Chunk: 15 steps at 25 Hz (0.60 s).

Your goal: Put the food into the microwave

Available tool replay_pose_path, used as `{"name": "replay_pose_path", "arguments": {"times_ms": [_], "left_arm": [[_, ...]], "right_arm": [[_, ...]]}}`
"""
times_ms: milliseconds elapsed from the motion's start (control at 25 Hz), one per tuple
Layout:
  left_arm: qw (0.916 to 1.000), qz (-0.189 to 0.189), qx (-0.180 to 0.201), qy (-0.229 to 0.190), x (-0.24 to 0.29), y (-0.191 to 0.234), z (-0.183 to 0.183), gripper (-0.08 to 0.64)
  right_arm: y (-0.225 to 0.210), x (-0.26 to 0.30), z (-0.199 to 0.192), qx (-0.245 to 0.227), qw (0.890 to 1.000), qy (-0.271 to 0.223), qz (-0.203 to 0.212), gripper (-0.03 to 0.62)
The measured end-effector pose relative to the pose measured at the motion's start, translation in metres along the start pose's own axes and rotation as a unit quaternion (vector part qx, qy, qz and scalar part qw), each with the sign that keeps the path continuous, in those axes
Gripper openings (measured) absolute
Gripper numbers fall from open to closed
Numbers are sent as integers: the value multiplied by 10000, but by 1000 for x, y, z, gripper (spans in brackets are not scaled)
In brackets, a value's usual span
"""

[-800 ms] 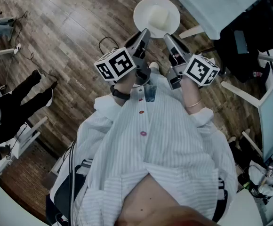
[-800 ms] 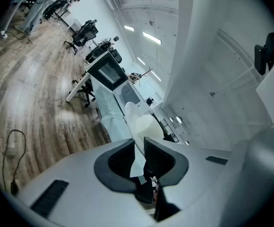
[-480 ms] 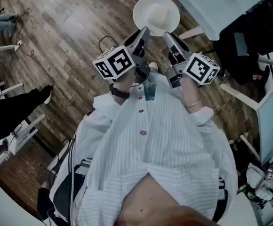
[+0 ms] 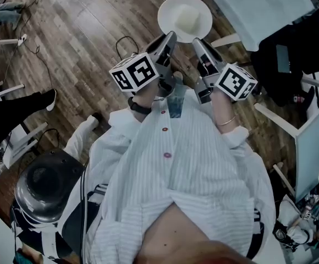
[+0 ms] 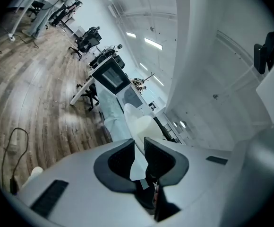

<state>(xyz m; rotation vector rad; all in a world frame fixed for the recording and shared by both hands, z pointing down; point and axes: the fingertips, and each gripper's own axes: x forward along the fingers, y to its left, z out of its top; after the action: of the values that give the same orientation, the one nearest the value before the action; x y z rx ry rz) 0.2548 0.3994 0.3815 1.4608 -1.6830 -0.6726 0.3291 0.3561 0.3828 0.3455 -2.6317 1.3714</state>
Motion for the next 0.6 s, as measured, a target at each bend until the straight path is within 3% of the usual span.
{"name": "replay_pose_path", "arguments": {"times_ms": [320,600], "left_arm": [[9999,54,-75,-39,27,11,11,66],[9999,79,-70,50,56,30,47,66]], "right_arm": [[-14,21,19,15,10000,50,40,74],[-23,64,41,114,9999,55,-88,74]]}}
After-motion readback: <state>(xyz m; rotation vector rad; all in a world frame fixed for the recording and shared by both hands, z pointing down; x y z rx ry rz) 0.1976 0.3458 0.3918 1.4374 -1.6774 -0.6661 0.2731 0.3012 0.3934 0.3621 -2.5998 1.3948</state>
